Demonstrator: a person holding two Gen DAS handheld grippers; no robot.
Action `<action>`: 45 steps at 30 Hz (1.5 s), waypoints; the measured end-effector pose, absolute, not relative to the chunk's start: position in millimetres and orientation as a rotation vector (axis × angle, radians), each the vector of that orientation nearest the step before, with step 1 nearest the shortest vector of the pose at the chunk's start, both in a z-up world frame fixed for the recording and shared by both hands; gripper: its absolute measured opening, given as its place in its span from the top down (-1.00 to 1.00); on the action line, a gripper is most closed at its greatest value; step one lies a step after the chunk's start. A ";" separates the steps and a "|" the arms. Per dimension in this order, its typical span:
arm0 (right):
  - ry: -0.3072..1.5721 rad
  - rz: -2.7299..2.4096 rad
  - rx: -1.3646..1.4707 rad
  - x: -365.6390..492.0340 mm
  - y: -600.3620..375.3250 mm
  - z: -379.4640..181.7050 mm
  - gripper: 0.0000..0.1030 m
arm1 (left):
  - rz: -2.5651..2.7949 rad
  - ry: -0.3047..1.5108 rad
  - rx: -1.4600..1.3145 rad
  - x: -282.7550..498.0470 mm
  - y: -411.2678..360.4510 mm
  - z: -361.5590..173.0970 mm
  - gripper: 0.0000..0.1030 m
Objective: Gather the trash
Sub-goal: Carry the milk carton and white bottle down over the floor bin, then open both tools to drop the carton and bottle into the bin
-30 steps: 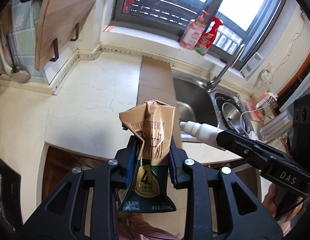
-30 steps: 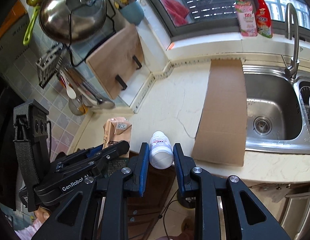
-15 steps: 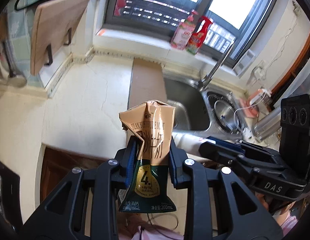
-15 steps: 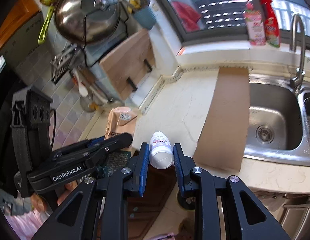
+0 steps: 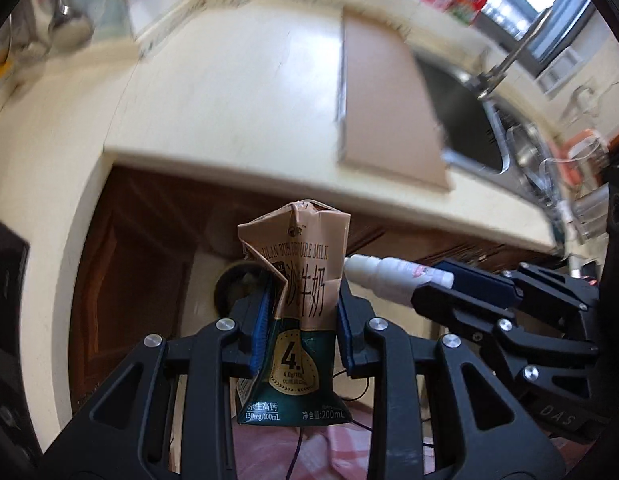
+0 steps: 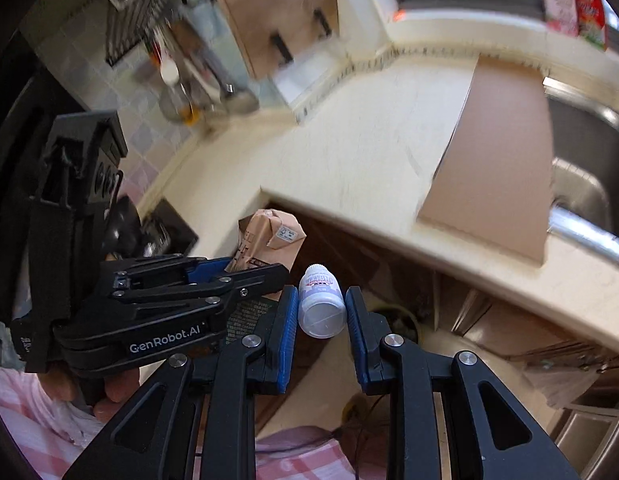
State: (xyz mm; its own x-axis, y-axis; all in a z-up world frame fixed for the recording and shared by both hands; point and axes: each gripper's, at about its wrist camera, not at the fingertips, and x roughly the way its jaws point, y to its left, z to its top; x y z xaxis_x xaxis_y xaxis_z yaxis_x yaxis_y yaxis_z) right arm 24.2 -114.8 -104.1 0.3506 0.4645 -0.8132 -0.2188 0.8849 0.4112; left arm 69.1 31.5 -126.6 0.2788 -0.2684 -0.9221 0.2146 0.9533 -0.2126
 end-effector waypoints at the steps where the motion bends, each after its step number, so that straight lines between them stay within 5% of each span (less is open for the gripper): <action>1: 1.155 0.444 0.247 23.6 -109.4 -124.3 0.53 | -0.309 1.259 -0.045 68.0 34.8 -141.5 0.51; 19: 1.398 0.341 0.158 42.7 -28.3 -497.7 0.52 | -0.178 1.522 -0.039 71.7 105.2 -519.0 0.40; 24: 1.459 0.273 0.125 56.7 -21.2 -574.9 0.07 | -0.179 1.577 -0.016 80.2 111.3 -590.7 0.28; 32: 1.475 0.231 0.131 41.3 -31.8 -607.7 0.03 | -0.172 1.635 0.019 83.4 118.8 -626.8 0.28; 45: 1.411 0.127 0.180 21.7 -48.0 -538.6 0.01 | -0.203 1.570 0.031 81.4 109.2 -533.1 0.28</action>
